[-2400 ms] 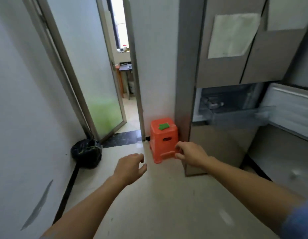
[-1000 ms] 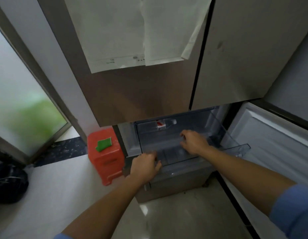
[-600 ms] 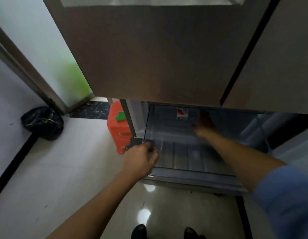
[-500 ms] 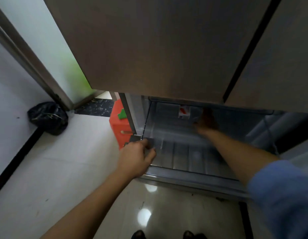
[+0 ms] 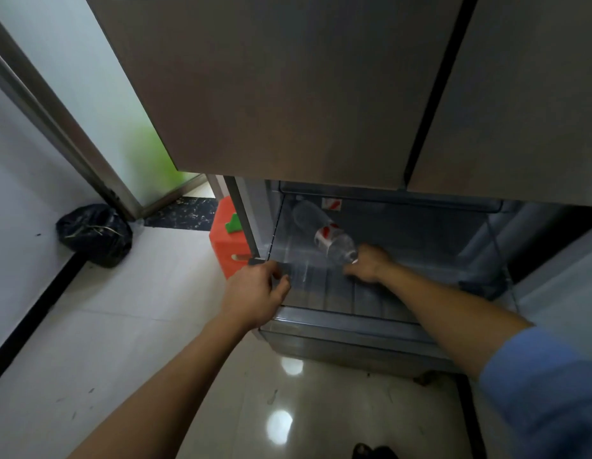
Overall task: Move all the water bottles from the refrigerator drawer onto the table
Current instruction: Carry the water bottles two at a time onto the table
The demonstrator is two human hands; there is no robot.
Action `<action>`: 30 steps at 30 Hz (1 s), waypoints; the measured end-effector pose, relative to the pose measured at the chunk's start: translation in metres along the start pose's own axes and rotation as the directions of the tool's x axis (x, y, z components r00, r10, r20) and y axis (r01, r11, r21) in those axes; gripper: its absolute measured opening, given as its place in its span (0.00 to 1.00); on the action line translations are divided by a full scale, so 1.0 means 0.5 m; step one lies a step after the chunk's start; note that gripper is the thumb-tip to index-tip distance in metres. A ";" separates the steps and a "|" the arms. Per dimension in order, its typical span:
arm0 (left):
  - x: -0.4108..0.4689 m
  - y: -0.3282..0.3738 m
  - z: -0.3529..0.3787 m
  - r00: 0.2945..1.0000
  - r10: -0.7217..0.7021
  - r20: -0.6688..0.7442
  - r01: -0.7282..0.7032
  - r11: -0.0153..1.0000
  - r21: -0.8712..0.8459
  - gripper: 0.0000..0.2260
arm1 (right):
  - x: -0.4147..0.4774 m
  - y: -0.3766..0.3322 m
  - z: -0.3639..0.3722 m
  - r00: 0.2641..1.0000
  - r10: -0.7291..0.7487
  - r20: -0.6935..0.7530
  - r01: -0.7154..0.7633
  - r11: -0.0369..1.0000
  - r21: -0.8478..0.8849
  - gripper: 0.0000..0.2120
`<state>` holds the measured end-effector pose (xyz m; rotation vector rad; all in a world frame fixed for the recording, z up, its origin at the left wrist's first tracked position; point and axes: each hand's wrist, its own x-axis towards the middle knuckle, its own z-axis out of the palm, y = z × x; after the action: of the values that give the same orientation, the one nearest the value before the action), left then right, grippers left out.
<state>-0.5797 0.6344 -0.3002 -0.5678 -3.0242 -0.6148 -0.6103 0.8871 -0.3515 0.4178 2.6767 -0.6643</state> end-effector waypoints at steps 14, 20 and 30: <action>0.016 0.029 -0.018 0.992 0.058 0.114 -0.081 0.975 0.207 0.12 | -0.052 -0.007 -0.032 0.989 -0.075 0.123 0.060 0.991 0.123 0.06; 0.072 0.100 0.047 0.938 -0.089 0.336 0.043 0.989 0.141 0.20 | 0.089 0.087 -0.067 0.962 0.199 -0.187 -0.140 0.947 0.288 0.34; 0.160 0.158 0.111 0.719 -0.355 0.597 0.339 0.930 0.144 0.30 | 0.184 0.122 -0.033 0.940 -0.010 -0.342 0.095 0.969 0.230 0.47</action>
<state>-0.6230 0.7508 -0.3160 -0.2086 -3.8145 -0.4575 -0.6750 0.9650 -0.3983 0.5725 2.9463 -1.0280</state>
